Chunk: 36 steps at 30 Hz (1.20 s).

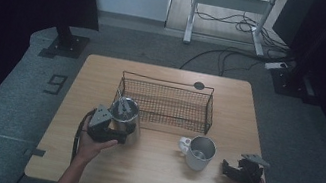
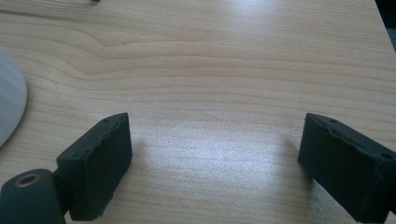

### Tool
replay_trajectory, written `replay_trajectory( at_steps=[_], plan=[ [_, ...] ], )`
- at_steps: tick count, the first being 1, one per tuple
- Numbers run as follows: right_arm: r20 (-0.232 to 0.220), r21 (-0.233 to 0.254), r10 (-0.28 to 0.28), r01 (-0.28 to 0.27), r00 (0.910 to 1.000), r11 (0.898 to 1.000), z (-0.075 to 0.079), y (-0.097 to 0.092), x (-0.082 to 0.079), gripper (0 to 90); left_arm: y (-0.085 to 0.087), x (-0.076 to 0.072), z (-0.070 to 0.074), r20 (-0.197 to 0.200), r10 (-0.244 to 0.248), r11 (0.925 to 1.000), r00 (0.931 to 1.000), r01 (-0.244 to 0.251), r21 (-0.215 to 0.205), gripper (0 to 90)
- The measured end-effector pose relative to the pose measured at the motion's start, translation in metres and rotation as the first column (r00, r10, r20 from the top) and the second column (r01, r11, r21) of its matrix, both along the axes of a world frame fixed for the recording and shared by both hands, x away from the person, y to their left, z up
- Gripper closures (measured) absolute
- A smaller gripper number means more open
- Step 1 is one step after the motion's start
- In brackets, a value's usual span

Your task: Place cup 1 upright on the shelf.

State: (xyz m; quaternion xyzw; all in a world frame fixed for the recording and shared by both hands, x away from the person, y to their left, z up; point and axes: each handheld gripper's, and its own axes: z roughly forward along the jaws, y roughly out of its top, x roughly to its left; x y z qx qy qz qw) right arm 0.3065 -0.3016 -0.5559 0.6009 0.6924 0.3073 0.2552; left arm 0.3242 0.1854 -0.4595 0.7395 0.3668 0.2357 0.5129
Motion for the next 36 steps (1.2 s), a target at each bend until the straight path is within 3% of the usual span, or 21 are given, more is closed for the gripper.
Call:
replay_trajectory(
  at_steps=[36],
  plan=[
    [0.0,0.0,-0.003,0.003,1.0,1.0,0.0,0.0,0.0,9.7,0.0,0.007,0.023,0.036,-0.002,1.0,0.9993,0.003,-0.007,4.3]
  ],
)
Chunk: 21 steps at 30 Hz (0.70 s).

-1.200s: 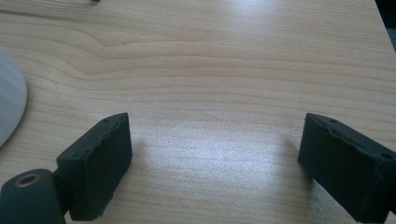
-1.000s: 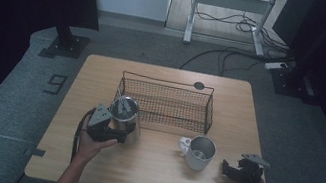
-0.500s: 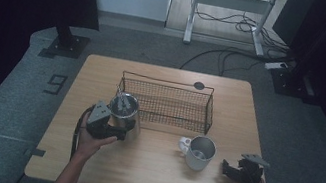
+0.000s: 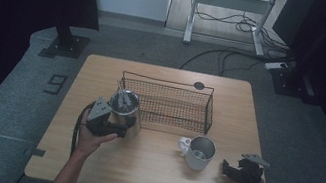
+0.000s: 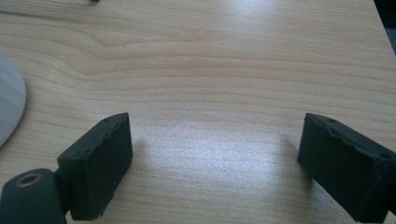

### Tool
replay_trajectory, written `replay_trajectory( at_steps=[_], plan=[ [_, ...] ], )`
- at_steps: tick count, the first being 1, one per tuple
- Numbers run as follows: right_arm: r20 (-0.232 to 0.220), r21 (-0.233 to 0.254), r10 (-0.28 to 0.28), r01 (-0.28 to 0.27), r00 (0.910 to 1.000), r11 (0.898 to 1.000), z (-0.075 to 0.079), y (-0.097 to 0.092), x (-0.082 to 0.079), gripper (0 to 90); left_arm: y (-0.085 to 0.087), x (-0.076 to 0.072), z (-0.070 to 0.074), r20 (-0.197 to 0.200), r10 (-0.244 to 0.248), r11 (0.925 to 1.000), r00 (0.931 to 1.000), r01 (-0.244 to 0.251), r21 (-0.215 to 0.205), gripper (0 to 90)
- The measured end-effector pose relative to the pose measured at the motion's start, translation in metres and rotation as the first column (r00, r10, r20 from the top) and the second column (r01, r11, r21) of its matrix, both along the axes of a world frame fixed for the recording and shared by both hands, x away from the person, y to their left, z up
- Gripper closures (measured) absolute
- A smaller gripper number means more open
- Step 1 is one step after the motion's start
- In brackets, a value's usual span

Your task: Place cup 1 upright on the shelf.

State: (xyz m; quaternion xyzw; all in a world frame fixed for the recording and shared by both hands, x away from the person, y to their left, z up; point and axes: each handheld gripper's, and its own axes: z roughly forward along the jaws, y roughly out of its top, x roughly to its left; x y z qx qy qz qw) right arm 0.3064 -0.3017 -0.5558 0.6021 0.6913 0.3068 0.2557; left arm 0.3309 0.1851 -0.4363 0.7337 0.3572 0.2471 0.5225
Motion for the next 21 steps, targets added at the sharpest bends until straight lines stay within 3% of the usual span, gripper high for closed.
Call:
replay_trajectory(
  at_steps=[21],
  plan=[
    [0.0,0.0,-0.002,0.002,1.0,1.0,0.0,0.0,0.0,10.0,-0.005,0.008,0.019,0.019,-0.003,0.9999,0.9998,0.003,-0.013,4.3]
  ],
)
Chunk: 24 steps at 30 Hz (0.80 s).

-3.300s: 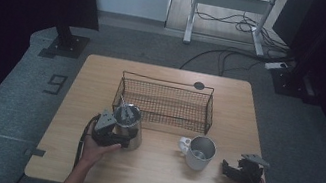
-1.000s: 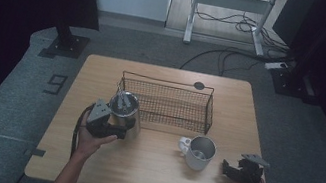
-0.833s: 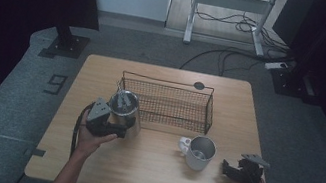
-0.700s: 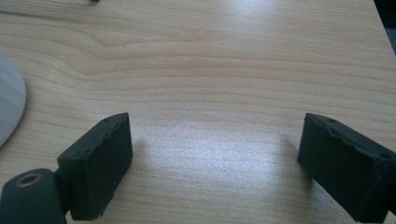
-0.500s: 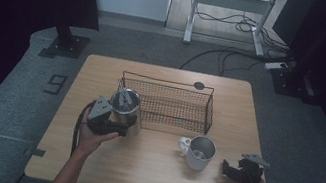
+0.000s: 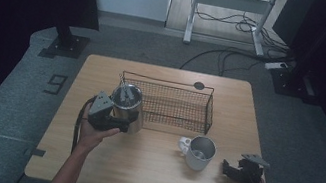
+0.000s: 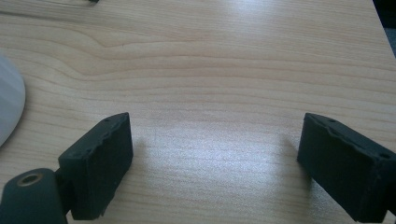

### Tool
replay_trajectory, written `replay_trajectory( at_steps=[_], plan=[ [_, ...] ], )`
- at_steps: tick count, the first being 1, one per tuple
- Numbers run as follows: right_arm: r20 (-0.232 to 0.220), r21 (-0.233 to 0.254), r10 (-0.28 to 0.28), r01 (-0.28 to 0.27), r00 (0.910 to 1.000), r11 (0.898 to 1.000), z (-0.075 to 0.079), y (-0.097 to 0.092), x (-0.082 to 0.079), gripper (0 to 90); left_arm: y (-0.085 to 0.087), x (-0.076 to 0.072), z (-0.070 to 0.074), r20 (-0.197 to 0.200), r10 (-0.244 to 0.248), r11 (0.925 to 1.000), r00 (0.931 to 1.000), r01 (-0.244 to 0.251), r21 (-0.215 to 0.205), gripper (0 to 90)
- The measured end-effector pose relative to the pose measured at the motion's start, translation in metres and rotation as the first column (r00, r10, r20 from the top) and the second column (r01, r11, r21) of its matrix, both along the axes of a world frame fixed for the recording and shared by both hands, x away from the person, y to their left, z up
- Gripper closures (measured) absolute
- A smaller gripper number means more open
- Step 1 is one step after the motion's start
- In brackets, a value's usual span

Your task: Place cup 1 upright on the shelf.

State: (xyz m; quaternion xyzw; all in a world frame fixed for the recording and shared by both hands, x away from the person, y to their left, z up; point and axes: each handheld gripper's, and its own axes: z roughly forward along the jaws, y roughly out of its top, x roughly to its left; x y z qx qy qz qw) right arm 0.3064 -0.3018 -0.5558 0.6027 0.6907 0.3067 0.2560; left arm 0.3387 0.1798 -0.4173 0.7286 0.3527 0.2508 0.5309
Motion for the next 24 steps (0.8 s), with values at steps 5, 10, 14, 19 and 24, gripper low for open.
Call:
replay_trajectory(
  at_steps=[5,10,14,19,24],
  plan=[
    [0.0,0.0,-0.001,0.001,1.0,1.0,0.0,0.0,0.0,10.1,-0.002,0.002,0.004,0.003,-0.002,1.0,1.0,0.002,0.0,4.3],
    [0.0,0.0,-0.002,0.002,1.0,1.0,0.0,0.0,0.0,10.2,-0.004,0.004,0.008,0.009,-0.006,1.0,0.9999,0.006,0.005,4.3],
    [0.001,0.0,-0.003,0.003,1.0,1.0,0.0,0.0,0.0,10.3,-0.005,0.006,0.011,0.01,-0.008,1.0,0.9999,0.008,0.004,4.3],
    [0.001,0.0,-0.003,0.003,1.0,1.0,0.0,0.0,0.0,10.2,-0.005,0.01,0.013,0.008,-0.006,1.0,1.0,0.006,0.004,4.3],
    [0.001,0.001,-0.006,0.006,1.0,1.0,0.0,0.0,0.0,10.3,-0.005,0.014,0.014,0.007,-0.002,1.0,1.0,0.002,0.0,4.3]
  ],
)
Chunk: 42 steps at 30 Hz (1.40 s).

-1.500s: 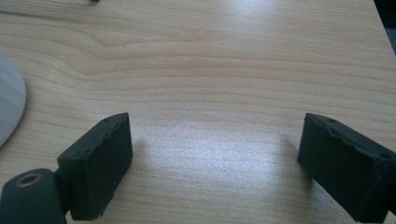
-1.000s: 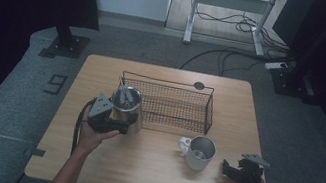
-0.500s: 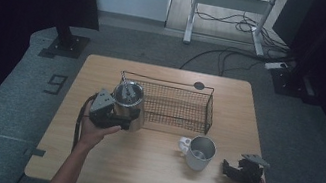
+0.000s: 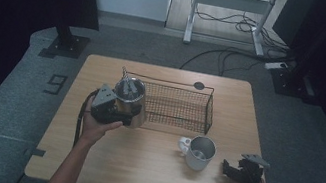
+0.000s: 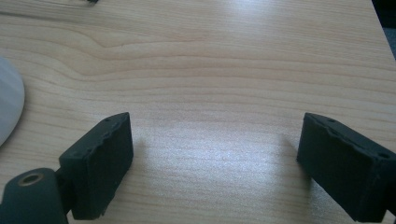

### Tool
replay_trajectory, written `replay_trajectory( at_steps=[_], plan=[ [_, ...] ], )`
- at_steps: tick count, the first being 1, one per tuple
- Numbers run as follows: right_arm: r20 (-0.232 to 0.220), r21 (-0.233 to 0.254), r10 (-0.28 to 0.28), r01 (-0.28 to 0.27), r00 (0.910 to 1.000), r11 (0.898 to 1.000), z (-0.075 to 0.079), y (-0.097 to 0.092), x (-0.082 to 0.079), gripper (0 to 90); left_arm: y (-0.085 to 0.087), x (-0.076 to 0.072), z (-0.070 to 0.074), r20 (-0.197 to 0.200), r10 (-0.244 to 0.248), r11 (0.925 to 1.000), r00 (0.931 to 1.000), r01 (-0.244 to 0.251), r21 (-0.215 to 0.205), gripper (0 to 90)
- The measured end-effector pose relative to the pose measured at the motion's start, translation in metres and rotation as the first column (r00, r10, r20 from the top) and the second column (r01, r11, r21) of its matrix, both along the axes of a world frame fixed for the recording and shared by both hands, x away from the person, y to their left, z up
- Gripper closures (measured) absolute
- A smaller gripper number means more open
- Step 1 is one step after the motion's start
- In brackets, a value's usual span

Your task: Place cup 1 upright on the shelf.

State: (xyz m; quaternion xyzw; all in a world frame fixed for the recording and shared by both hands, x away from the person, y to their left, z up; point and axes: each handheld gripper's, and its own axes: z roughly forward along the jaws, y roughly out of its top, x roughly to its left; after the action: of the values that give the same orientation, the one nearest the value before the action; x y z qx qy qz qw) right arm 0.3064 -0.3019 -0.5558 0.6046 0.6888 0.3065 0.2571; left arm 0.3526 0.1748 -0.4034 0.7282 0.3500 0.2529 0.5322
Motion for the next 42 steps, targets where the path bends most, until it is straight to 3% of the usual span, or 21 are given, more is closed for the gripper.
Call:
replay_trajectory(
  at_steps=[42],
  plan=[
    [0.001,-0.003,0.0,0.0,1.0,1.0,0.0,0.0,0.0,10.4,-0.01,0.047,0.012,-0.017,0.02,0.9997,0.9997,-0.019,0.018,4.3]
  ],
)
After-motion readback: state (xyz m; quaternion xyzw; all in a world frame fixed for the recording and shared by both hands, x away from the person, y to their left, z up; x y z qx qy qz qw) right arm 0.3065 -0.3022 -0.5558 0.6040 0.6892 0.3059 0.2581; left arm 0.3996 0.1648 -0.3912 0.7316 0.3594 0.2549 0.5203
